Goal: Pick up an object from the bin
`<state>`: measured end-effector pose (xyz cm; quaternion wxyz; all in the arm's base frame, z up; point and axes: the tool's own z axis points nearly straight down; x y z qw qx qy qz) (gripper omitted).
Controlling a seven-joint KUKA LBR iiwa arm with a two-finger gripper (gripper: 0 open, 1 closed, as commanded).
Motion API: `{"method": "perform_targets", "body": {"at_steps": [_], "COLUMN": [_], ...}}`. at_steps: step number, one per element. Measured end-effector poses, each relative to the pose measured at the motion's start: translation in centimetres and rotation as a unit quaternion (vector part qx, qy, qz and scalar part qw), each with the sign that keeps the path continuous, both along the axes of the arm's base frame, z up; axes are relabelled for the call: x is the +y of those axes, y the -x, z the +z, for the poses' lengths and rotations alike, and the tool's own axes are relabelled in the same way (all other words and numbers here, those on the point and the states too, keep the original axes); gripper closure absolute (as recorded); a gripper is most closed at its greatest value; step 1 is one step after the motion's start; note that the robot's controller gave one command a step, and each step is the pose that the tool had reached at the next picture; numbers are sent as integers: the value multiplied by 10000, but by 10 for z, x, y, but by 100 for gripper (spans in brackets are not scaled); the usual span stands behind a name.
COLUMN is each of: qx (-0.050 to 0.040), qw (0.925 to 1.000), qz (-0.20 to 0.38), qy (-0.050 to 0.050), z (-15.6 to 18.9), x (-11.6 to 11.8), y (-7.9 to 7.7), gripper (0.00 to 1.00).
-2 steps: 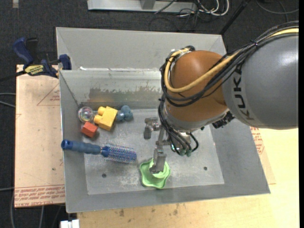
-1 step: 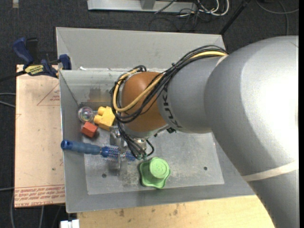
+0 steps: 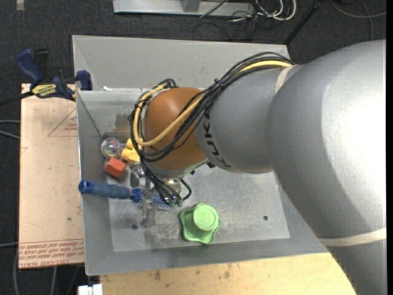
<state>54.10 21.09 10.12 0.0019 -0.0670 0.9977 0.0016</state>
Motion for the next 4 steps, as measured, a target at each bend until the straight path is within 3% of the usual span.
{"method": "perform_targets", "body": {"at_steps": [1, 2, 3, 4], "qx": [7, 33, 33, 24], "qw": [9994, 9950, 9950, 9949], "qz": [-351, -997, -999, -1004], "qy": [9, 13, 8, 9], "z": [4, -32, -33, -32], "x": [-23, -28, -28, -28], "y": [-14, -8, -8, -9], "gripper": [0, 0, 0, 100]}}
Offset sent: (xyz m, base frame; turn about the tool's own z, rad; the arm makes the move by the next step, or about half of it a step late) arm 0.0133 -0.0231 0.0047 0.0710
